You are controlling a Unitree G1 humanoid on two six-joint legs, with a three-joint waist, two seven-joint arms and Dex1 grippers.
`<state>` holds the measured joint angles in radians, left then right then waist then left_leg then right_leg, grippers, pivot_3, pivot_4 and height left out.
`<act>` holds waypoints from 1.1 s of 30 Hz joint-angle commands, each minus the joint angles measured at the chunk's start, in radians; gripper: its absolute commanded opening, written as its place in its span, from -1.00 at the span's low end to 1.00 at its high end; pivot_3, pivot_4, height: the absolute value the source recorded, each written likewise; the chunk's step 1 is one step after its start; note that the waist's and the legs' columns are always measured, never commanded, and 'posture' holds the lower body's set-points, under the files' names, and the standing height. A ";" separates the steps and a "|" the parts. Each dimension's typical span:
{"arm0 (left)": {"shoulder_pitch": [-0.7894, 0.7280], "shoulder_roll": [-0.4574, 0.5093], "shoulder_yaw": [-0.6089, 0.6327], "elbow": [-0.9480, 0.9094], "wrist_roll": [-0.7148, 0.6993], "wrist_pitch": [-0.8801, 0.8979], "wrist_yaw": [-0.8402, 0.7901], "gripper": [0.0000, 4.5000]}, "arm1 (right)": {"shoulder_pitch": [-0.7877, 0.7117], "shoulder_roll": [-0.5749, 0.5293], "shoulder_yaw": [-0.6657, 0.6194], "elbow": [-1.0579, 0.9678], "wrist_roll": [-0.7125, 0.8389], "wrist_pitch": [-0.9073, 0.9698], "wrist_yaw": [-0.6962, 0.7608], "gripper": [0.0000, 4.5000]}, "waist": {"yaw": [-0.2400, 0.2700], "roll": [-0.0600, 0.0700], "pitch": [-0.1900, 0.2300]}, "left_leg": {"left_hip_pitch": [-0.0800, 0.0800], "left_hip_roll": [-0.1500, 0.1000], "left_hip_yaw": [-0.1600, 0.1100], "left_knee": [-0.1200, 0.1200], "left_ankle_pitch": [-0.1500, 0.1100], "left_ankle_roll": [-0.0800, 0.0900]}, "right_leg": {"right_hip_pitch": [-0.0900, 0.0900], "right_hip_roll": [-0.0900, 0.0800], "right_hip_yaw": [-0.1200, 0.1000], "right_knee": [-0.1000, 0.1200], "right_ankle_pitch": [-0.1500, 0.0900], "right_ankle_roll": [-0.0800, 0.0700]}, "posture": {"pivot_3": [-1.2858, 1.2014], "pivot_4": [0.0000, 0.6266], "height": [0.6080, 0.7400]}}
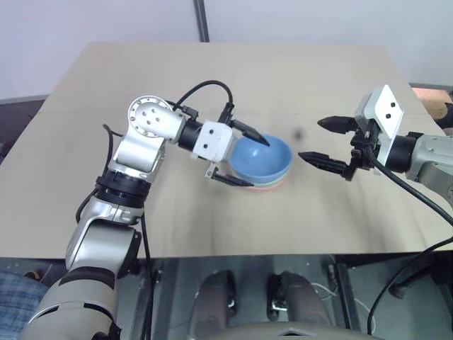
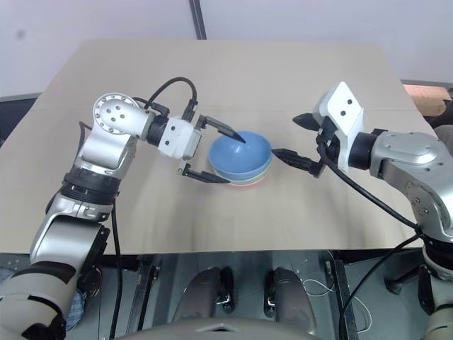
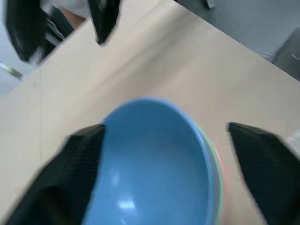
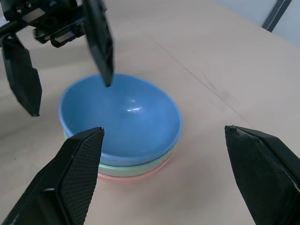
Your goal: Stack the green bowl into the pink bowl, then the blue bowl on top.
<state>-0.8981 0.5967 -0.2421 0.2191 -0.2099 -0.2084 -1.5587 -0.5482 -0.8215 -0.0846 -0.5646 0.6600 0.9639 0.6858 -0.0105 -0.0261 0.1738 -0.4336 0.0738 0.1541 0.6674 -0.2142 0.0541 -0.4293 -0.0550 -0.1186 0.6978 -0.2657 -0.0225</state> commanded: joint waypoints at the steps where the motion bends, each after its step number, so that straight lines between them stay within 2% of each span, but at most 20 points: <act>1: -0.008 0.012 0.040 -0.007 -0.026 0.022 0.025 0.96 | -0.019 -0.012 -0.011 -0.006 -0.007 -0.026 0.005 1.00 | 0.000 0.000 0.000 | 0.000 0.000 0.000 0.000 0.000 0.000 | 0.000 0.000 0.000 0.000 0.000 0.000 | 0.03 -0.52 0.99; 4: -0.008 0.027 0.081 0.011 -0.037 0.122 0.089 0.96 | -0.011 -0.014 -0.014 -0.009 -0.005 -0.027 0.008 1.00 | 0.000 0.000 0.000 | 0.000 0.000 0.000 0.000 0.000 0.000 | 0.000 0.000 0.000 0.000 0.000 0.000 | 0.03 -0.52 0.99; 6: 0.005 0.045 0.106 0.048 -0.009 0.126 0.144 0.96 | 0.003 -0.020 -0.022 -0.011 -0.004 -0.029 0.013 1.00 | -0.002 0.000 0.000 | 0.000 0.000 0.000 0.000 0.000 0.000 | 0.000 0.000 0.000 0.000 -0.001 0.001 | 0.03 -0.52 0.99; 9: 0.062 0.084 0.143 0.083 0.016 0.128 0.213 0.96 | 0.037 -0.034 -0.048 -0.004 -0.001 -0.039 0.028 1.00 | -0.002 0.000 0.000 | 0.000 0.000 0.000 0.000 0.000 0.000 | 0.000 0.000 0.000 0.000 0.000 0.001 | 0.03 -0.52 0.99; 13: 0.143 0.130 0.222 0.070 -0.012 0.223 0.303 0.96 | 0.109 -0.054 -0.102 0.035 -0.010 -0.106 0.073 1.00 | 0.000 0.000 0.000 | 0.000 0.000 0.000 -0.001 0.000 0.000 | 0.000 0.000 0.000 -0.001 0.000 0.000 | 0.03 -0.52 0.99; 19: 0.279 0.172 0.333 -0.063 -0.081 0.368 0.391 0.96 | 0.226 -0.092 -0.201 0.117 -0.010 -0.259 0.222 1.00 | 0.003 0.000 0.000 | 0.000 0.000 -0.001 0.000 0.000 0.000 | 0.001 -0.001 0.000 -0.001 -0.001 0.002 | 0.03 -0.52 0.99; 26: 0.435 0.179 0.395 -0.215 -0.120 0.451 0.478 0.96 | 0.303 -0.093 -0.278 0.219 0.010 -0.424 0.404 1.00 | 0.002 0.000 0.000 | 0.004 0.000 -0.002 0.000 0.000 0.000 | 0.005 -0.001 -0.001 -0.001 -0.002 0.003 | 0.03 -0.52 0.99; 33: 0.525 0.177 0.420 -0.308 -0.147 0.499 0.537 0.96 | 0.361 -0.054 -0.275 0.291 -0.022 -0.516 0.428 1.00 | 0.003 0.000 0.000 | 0.004 0.001 -0.004 0.000 0.000 0.000 | 0.006 -0.001 -0.003 -0.001 -0.002 0.003 | 0.03 -0.52 0.99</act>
<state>-0.3780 0.7607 0.1435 -0.0389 -0.3395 0.2883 -1.0398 -0.1961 -0.8855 -0.3320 -0.2897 0.6464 0.4892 1.1122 -0.0075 -0.0261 0.1738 -0.4297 0.0743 0.1499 0.6672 -0.2145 0.0543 -0.4232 -0.0565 -0.1215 0.6962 -0.2673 -0.0196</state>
